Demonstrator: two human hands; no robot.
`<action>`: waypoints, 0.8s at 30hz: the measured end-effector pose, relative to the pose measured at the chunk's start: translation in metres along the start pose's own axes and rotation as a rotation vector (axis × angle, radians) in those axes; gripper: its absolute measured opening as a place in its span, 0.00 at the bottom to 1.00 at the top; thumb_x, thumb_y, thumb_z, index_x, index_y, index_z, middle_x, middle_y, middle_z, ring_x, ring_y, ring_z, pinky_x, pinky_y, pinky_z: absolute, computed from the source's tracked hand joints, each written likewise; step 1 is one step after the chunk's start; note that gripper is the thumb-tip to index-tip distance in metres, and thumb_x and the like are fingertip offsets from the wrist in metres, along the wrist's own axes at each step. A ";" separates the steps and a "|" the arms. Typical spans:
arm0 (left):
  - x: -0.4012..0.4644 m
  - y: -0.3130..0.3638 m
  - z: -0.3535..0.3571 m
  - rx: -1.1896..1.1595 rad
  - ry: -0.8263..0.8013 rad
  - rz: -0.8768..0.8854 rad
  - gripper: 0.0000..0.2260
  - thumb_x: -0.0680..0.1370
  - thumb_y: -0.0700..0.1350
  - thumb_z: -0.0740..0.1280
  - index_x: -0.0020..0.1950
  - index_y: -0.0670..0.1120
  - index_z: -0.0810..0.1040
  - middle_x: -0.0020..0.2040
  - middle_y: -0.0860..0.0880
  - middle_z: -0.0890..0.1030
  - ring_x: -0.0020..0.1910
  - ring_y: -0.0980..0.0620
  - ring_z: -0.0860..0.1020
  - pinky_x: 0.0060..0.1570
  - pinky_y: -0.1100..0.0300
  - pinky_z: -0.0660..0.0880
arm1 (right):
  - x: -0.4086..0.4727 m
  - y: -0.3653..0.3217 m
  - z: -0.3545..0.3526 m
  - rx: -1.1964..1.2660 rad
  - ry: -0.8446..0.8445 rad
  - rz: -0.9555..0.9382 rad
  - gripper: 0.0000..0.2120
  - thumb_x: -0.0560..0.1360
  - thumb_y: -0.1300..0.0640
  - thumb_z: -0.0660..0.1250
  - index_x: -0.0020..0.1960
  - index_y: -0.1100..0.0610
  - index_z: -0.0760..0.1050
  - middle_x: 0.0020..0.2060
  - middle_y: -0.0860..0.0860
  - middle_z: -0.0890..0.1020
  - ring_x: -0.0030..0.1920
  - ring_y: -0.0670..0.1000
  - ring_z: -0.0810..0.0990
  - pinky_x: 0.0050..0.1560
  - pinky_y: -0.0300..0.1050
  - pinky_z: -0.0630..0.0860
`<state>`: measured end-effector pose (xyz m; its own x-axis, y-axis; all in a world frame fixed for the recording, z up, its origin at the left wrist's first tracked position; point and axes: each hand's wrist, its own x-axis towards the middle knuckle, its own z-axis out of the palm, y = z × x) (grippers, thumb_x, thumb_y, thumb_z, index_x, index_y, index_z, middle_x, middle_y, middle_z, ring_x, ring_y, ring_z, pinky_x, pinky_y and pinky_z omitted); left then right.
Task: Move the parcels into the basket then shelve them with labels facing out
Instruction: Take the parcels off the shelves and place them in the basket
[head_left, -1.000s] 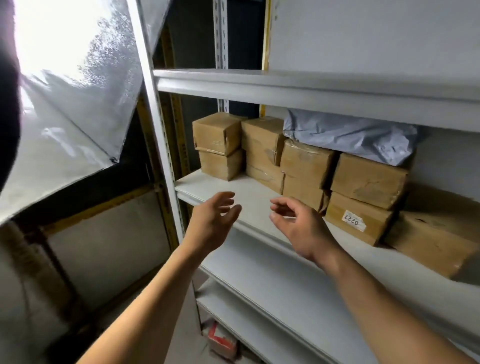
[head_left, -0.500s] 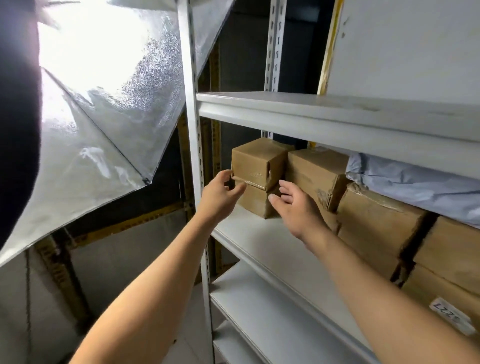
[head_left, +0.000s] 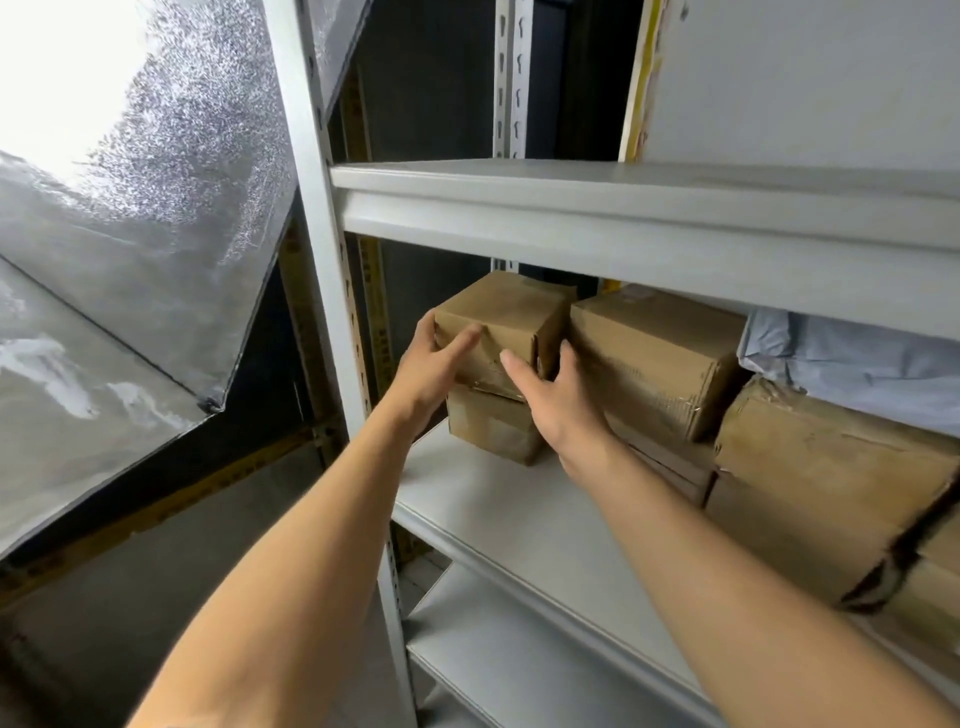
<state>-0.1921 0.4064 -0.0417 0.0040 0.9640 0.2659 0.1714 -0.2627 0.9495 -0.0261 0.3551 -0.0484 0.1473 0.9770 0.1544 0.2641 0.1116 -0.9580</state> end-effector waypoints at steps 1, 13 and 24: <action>0.000 -0.001 0.000 -0.003 0.000 0.003 0.32 0.80 0.62 0.71 0.79 0.55 0.64 0.69 0.52 0.76 0.63 0.53 0.78 0.58 0.59 0.79 | 0.002 0.001 0.003 0.006 0.008 -0.001 0.57 0.66 0.23 0.70 0.85 0.46 0.52 0.81 0.47 0.66 0.79 0.52 0.67 0.78 0.57 0.68; -0.064 0.008 0.002 -0.097 0.248 0.032 0.17 0.80 0.64 0.69 0.60 0.56 0.69 0.57 0.49 0.78 0.56 0.49 0.81 0.56 0.43 0.84 | -0.034 0.003 -0.005 0.152 0.089 -0.099 0.27 0.78 0.30 0.65 0.64 0.51 0.67 0.57 0.51 0.79 0.56 0.50 0.80 0.46 0.43 0.76; -0.180 0.000 0.035 -0.013 0.115 0.078 0.33 0.75 0.67 0.73 0.78 0.64 0.67 0.73 0.49 0.72 0.70 0.47 0.77 0.65 0.41 0.80 | -0.126 0.049 -0.083 0.332 -0.162 -0.151 0.21 0.82 0.52 0.72 0.70 0.37 0.70 0.61 0.37 0.82 0.61 0.32 0.80 0.60 0.32 0.77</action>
<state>-0.1583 0.2342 -0.0952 -0.0964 0.9296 0.3557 0.1621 -0.3379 0.9271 0.0476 0.2224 -0.0943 -0.0284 0.9582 0.2846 -0.0552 0.2828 -0.9576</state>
